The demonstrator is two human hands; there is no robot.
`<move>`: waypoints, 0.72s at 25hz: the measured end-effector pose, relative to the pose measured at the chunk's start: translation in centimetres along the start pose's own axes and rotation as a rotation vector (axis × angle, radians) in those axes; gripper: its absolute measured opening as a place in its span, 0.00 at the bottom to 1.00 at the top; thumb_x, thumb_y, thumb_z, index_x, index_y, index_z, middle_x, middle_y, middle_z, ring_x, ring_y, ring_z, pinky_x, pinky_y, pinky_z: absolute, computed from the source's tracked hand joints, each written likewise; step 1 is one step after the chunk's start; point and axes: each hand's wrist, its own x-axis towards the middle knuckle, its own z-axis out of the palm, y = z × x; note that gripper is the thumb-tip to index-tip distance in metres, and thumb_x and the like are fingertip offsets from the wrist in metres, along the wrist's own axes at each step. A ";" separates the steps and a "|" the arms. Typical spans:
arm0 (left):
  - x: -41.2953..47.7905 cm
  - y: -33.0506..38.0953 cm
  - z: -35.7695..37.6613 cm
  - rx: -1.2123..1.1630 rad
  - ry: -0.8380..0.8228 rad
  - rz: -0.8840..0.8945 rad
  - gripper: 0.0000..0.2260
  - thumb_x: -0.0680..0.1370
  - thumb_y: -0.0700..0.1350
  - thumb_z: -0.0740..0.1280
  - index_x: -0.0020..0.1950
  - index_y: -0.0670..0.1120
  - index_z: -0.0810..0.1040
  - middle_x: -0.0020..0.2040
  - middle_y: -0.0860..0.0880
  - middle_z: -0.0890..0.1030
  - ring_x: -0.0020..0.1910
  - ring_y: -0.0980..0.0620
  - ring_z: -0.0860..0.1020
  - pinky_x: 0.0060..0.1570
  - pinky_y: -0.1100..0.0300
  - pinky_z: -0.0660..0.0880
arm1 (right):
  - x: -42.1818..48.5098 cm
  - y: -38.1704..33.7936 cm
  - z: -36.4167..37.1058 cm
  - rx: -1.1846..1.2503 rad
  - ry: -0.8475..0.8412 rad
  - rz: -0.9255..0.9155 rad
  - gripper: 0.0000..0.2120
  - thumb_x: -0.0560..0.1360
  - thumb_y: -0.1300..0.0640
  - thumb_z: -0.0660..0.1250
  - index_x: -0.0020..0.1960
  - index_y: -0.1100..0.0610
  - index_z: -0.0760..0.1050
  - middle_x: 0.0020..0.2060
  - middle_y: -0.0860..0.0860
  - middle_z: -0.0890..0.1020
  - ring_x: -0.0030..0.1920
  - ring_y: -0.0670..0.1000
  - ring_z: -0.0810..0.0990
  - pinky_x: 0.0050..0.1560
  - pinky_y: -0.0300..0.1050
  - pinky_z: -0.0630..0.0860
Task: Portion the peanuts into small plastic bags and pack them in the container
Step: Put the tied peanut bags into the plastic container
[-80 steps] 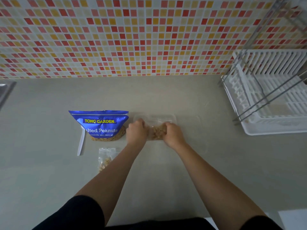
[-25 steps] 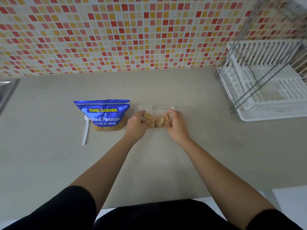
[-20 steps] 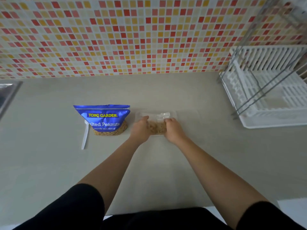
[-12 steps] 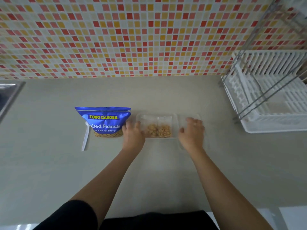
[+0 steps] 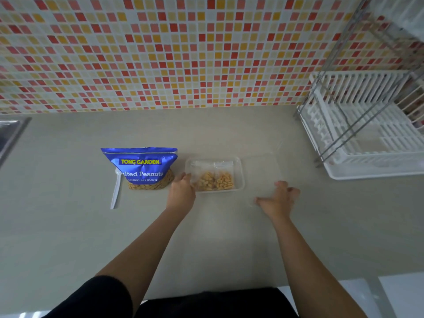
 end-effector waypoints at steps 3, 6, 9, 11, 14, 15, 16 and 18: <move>-0.2 -0.4 0.0 0.047 -0.001 0.044 0.17 0.77 0.40 0.63 0.64 0.37 0.72 0.64 0.35 0.71 0.61 0.35 0.71 0.61 0.47 0.68 | 0.9 -0.2 -0.8 0.505 0.249 -0.109 0.25 0.67 0.72 0.64 0.62 0.61 0.67 0.55 0.63 0.70 0.43 0.61 0.77 0.45 0.38 0.71; -0.2 -0.7 0.1 0.044 0.146 0.123 0.16 0.78 0.45 0.62 0.62 0.37 0.74 0.57 0.33 0.73 0.56 0.33 0.72 0.59 0.44 0.69 | 1.2 -1.2 -1.9 0.953 0.184 -0.061 0.25 0.74 0.72 0.56 0.67 0.55 0.58 0.49 0.54 0.76 0.38 0.47 0.78 0.36 0.34 0.73; -0.8 0.4 -0.6 -0.240 0.156 0.131 0.15 0.81 0.46 0.55 0.61 0.40 0.74 0.50 0.41 0.78 0.52 0.41 0.75 0.51 0.57 0.69 | 0.4 -2.6 -1.4 0.961 0.011 -0.109 0.18 0.79 0.65 0.55 0.68 0.56 0.59 0.44 0.47 0.78 0.29 0.37 0.76 0.28 0.31 0.70; -1.4 1.1 -0.7 -0.372 0.146 0.122 0.16 0.81 0.49 0.52 0.59 0.43 0.74 0.43 0.45 0.79 0.46 0.44 0.77 0.43 0.58 0.68 | -0.2 -3.3 -0.1 0.910 -0.072 -0.161 0.14 0.79 0.64 0.55 0.63 0.55 0.63 0.43 0.48 0.78 0.27 0.36 0.75 0.26 0.30 0.69; -2.0 1.2 -0.5 -0.416 0.174 0.112 0.13 0.81 0.48 0.53 0.53 0.45 0.75 0.39 0.43 0.78 0.38 0.47 0.75 0.38 0.57 0.68 | -0.6 -4.4 1.6 0.843 -0.084 -0.190 0.14 0.78 0.60 0.59 0.63 0.57 0.67 0.48 0.52 0.80 0.36 0.40 0.78 0.37 0.35 0.74; -1.8 1.1 -0.4 -0.411 0.182 0.088 0.11 0.81 0.46 0.54 0.51 0.44 0.75 0.38 0.43 0.77 0.38 0.47 0.74 0.38 0.58 0.65 | -0.5 -4.8 1.9 0.764 -0.069 -0.216 0.16 0.78 0.59 0.60 0.65 0.59 0.68 0.54 0.52 0.79 0.43 0.44 0.78 0.46 0.38 0.74; -1.5 0.8 -0.2 -0.399 0.189 0.058 0.10 0.81 0.44 0.55 0.50 0.42 0.74 0.38 0.43 0.76 0.39 0.46 0.73 0.38 0.58 0.64 | -0.4 -5.1 2.2 0.689 -0.061 -0.238 0.17 0.77 0.59 0.60 0.65 0.61 0.69 0.56 0.51 0.77 0.51 0.47 0.77 0.53 0.38 0.72; -0.8 -0.2 0.3 -0.346 0.201 0.000 0.10 0.80 0.43 0.56 0.52 0.40 0.75 0.42 0.42 0.76 0.45 0.43 0.73 0.43 0.57 0.66 | 0.0 -5.6 2.7 0.595 -0.096 -0.255 0.17 0.78 0.62 0.59 0.66 0.62 0.69 0.61 0.53 0.75 0.60 0.50 0.75 0.63 0.38 0.67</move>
